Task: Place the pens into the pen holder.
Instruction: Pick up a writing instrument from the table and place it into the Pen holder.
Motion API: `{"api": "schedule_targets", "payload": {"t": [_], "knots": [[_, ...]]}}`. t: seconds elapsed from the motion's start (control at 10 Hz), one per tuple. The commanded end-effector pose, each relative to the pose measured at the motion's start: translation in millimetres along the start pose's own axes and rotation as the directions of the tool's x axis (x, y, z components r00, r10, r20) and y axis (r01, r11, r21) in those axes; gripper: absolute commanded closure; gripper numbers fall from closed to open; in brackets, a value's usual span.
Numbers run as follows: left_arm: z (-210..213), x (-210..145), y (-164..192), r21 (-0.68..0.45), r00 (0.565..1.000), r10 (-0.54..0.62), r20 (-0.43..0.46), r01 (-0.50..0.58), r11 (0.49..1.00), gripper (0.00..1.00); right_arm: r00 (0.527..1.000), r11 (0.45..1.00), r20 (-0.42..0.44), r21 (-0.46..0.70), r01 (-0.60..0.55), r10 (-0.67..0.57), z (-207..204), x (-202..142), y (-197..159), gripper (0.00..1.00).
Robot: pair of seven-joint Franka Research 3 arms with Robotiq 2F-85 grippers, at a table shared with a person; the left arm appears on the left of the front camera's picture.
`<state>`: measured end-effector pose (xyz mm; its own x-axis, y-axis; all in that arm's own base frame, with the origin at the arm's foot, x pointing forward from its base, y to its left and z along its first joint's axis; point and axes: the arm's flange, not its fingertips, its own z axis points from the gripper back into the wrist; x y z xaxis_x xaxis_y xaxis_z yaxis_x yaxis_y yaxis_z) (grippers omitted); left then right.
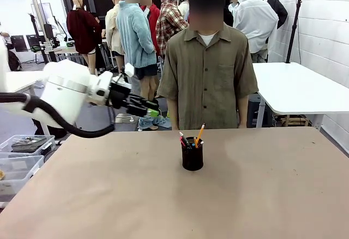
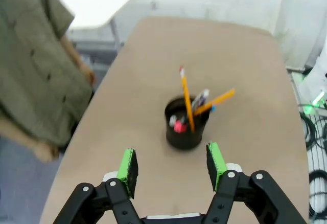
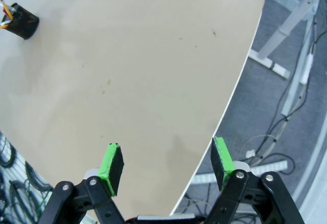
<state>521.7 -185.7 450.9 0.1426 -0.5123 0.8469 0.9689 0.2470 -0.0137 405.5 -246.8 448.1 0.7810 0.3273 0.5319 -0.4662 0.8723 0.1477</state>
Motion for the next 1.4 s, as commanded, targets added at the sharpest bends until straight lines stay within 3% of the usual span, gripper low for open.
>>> {"api": "schedule_targets", "payload": {"t": [0.0,0.3,0.5,0.7,0.8,1.3], "knots": [[39.1,-10.9,-4.2,0.077,0.974,0.129,-0.185,-0.117,0.99,0.29,1.0,1.0,-0.011,-0.003,0.007,-0.007,-0.3,1.8,0.7,0.15],[96.2,-48.4,-26.0,0.278,0.865,0.355,-0.354,-0.265,0.923,0.29,1.0,1.0,-0.011,-0.003,0.007,-0.007,-0.3,1.8,0.7,0.15],[112.6,-72.1,-43.9,0.379,0.782,0.477,-0.402,-0.332,0.864,0.29,1.0,1.0,-0.011,-0.003,0.007,-0.007,-0.3,1.8,0.7,0.15],[120.5,-88.1,-57.1,0.423,0.762,0.532,-0.371,-0.372,0.827,0.29,1.0,1.0,-0.011,-0.003,0.007,-0.007,-0.3,1.8,0.7,0.15],[113.0,-87.3,-39.6,0.383,0.792,0.467,-0.394,-0.321,0.866,0.29,1.0,1.0,-0.011,-0.003,0.007,-0.007,-0.3,1.8,0.7,0.15],[113.0,-87.3,-39.6,0.383,0.792,0.467,-0.394,-0.321,0.866,0.29,1.0,1.0,-0.011,-0.003,0.007,-0.007,-0.3,1.8,0.7,0.15]]}}
